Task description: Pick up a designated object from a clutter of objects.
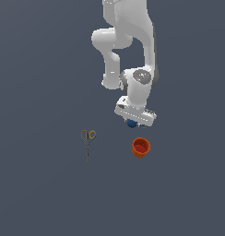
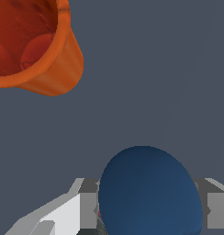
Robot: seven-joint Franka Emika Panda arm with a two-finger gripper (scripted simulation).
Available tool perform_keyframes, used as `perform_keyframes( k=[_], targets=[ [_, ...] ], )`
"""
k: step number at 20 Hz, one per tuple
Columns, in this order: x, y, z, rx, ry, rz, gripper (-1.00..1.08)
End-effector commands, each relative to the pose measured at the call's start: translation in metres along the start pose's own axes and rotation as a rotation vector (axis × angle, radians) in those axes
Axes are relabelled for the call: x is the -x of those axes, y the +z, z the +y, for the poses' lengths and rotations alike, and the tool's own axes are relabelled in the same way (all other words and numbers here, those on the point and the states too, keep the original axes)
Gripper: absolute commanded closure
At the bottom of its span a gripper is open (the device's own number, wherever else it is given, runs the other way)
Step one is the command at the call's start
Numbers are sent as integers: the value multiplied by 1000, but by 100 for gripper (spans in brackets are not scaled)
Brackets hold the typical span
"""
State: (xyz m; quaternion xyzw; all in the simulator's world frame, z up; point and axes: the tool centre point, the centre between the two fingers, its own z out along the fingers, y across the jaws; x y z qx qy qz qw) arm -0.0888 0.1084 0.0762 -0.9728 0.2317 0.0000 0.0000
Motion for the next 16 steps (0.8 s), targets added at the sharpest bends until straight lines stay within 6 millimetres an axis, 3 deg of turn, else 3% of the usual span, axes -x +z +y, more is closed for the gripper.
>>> perform_keyframes(
  k=[1, 16],
  targets=[
    [-5, -16, 13, -1, 0, 1, 108],
    [-45, -140, 120, -6, 0, -2, 108]
  ],
)
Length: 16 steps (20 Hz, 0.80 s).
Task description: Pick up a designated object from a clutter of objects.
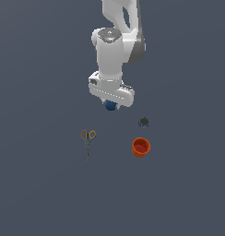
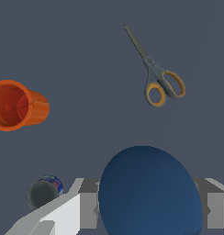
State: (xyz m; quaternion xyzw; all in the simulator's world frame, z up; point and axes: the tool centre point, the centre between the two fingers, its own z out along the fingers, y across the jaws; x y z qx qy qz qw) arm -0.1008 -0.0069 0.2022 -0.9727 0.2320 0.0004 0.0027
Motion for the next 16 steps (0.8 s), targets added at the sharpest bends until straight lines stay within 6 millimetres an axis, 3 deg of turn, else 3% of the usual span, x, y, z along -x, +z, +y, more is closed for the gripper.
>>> perform_keyframes(
  k=[1, 16],
  targets=[
    [-7, -23, 19, -1, -1, 0, 108],
    [-53, -156, 133, 2, 2, 0, 108]
  ],
)
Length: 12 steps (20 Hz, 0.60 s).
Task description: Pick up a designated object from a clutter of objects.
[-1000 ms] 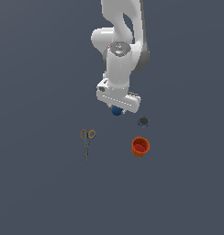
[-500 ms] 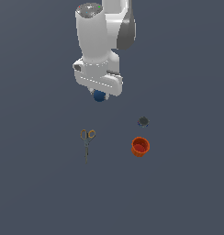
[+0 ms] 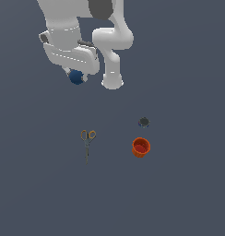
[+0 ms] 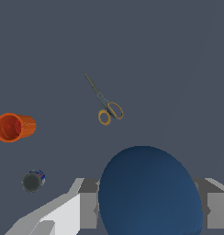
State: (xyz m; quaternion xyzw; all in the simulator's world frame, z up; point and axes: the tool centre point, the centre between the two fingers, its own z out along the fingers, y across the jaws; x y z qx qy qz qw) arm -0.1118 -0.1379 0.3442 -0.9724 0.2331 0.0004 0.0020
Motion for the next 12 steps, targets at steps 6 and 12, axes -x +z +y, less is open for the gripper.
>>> perform_keyframes(
  k=[6, 12],
  targets=[
    [-21, -55, 46, 3, 0, 1, 108],
    [-32, -80, 65, 3, -1, 1, 108]
  ],
)
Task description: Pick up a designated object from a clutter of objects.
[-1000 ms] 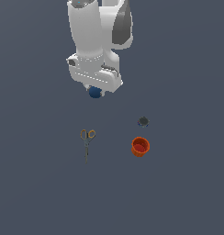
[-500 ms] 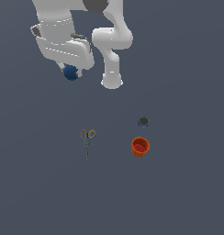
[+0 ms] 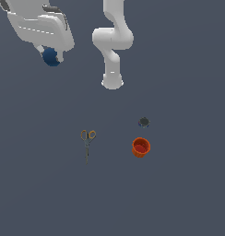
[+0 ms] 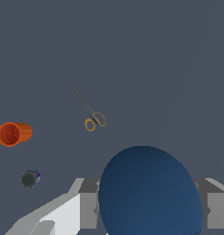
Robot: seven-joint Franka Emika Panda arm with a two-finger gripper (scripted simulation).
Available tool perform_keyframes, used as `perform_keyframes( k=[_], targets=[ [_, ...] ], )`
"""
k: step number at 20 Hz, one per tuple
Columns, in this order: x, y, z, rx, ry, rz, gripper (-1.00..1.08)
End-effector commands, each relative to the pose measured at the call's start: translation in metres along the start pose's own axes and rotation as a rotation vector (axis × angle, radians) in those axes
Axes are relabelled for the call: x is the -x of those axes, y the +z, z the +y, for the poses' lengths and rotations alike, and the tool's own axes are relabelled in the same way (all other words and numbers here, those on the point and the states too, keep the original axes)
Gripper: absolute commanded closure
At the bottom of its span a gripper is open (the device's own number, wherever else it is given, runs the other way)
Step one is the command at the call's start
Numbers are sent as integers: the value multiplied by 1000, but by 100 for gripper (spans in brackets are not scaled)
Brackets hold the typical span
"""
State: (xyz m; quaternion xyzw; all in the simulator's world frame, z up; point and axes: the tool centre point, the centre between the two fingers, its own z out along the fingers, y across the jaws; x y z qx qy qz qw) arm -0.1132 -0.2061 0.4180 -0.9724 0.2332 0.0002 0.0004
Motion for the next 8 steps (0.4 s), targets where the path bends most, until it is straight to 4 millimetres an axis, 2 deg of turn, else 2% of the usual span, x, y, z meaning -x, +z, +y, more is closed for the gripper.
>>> perform_keyframes(
  k=[1, 8],
  targets=[
    [-4, -8, 6, 1, -1, 0, 108],
    [-8, -17, 13, 1, -1, 0, 108]
  ],
)
